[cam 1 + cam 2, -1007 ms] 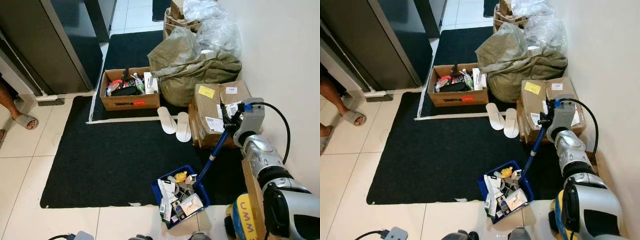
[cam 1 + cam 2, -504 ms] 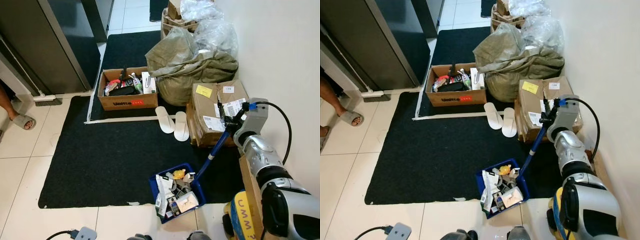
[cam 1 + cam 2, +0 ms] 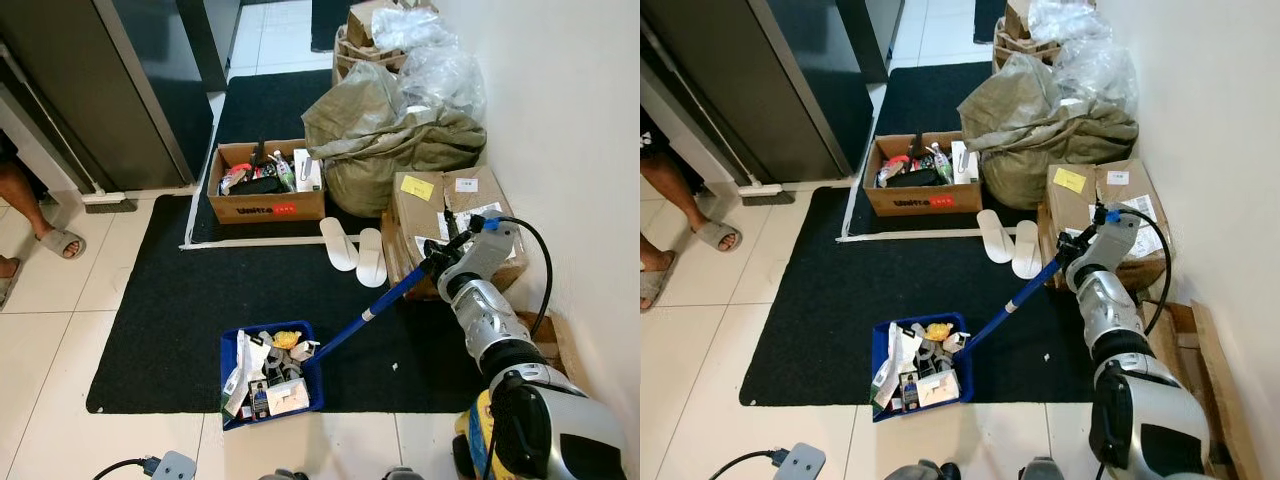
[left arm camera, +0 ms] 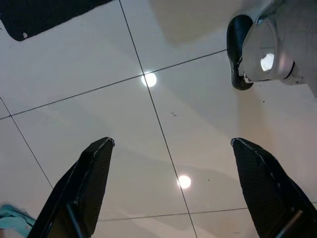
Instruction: Sweep floor
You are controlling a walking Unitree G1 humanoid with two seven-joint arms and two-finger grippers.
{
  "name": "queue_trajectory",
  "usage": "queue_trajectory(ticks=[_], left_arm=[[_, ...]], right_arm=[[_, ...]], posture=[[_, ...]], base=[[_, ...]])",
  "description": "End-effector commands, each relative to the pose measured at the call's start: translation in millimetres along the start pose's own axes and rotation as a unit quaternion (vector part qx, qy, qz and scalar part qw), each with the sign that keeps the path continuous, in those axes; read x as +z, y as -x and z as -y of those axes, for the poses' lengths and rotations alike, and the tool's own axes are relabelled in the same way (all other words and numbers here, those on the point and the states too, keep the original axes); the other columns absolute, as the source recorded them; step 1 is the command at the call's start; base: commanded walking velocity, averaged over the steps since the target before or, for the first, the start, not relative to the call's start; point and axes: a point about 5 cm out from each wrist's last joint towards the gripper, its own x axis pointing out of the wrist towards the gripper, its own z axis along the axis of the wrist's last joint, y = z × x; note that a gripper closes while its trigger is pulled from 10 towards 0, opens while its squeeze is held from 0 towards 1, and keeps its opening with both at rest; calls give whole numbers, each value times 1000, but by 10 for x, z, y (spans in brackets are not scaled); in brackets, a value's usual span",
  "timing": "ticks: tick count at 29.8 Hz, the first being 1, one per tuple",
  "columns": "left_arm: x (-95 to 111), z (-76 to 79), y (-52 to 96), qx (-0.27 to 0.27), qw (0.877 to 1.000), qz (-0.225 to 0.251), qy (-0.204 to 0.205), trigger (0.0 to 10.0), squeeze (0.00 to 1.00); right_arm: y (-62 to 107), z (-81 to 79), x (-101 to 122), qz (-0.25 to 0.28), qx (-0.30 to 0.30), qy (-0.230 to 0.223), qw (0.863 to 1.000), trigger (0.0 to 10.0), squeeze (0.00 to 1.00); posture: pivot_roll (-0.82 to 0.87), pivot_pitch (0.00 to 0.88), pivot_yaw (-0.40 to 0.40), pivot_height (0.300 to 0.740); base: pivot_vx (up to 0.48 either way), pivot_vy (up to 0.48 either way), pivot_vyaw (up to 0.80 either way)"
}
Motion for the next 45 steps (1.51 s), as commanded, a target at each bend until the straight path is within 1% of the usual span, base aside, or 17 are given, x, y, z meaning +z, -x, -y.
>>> queue_trajectory(ticks=[1,3,4,6,7,8,10,14,16,20,21,23,26,33,38,45], left_arm=[[-103,33,22,-2,1000,-21,7,10000,0],[-48,25,5,3,1000,-13,10,10000,0],[-48,25,5,3,1000,-13,10,10000,0],[18,18,-16,4,1000,-7,16,10000,0],[18,18,-16,4,1000,-7,16,10000,0],[64,17,-30,4,1000,-2,21,10000,0],[137,16,-51,2,1000,4,27,10000,0],[197,16,-68,0,999,10,34,10000,0],[228,13,-76,-1,999,11,34,10000,0],[259,7,-85,-2,999,13,35,10000,0],[291,1,-93,-5,999,14,37,10000,0],[291,1,-93,-5,999,14,37,10000,0],[340,22,-105,-15,999,18,44,10000,0],[348,77,-111,-27,999,16,43,10000,0],[337,100,-112,-32,999,11,41,10000,0],[304,118,-107,-37,999,2,35,10000,0]], right_arm=[[-4,-33,51,26,1,-22,999,10000,0],[3,-87,19,34,1,-28,999,10000,0],[3,-87,19,34,1,-28,999,10000,0],[19,-160,-31,43,10,-26,999,10000,0],[19,-160,-31,43,10,-26,999,10000,0],[38,-194,-57,53,18,-20,998,10000,0],[70,-237,-99,68,32,-26,997,10000,0],[94,-245,-177,61,25,-36,997,10000,0],[106,-268,-229,57,21,-46,997,10000,0],[115,-296,-271,54,16,-53,997,10000,0],[126,-330,-324,45,13,-47,998,10000,0],[126,-330,-324,45,13,-47,998,10000,0],[148,-400,-409,33,21,-39,998,10000,0],[172,-469,-478,25,35,-32,999,10000,0],[182,-492,-484,27,44,-29,998,10000,0],[185,-523,-478,28,57,-22,998,10000,0]], posture=[[-3,134,71,740],[-11,115,65,740],[-11,115,65,740],[-15,103,64,740],[-15,103,64,740],[-18,87,63,740],[-21,76,62,740],[-24,63,65,740],[-32,43,70,740],[-36,34,74,740],[-38,29,72,740],[-38,29,72,740],[-39,18,68,740],[-46,6,64,740],[-46,0,63,740],[-50,0,61,740]], base=[[0,0,0],[0,0,0],[0,0,0],[0,0,0],[0,0,0],[0,0,0],[0,0,0],[0,0,595],[0,0,794],[0,0,595],[0,0,0],[0,0,0],[0,0,0],[0,0,0],[0,0,0],[248,0,720]])
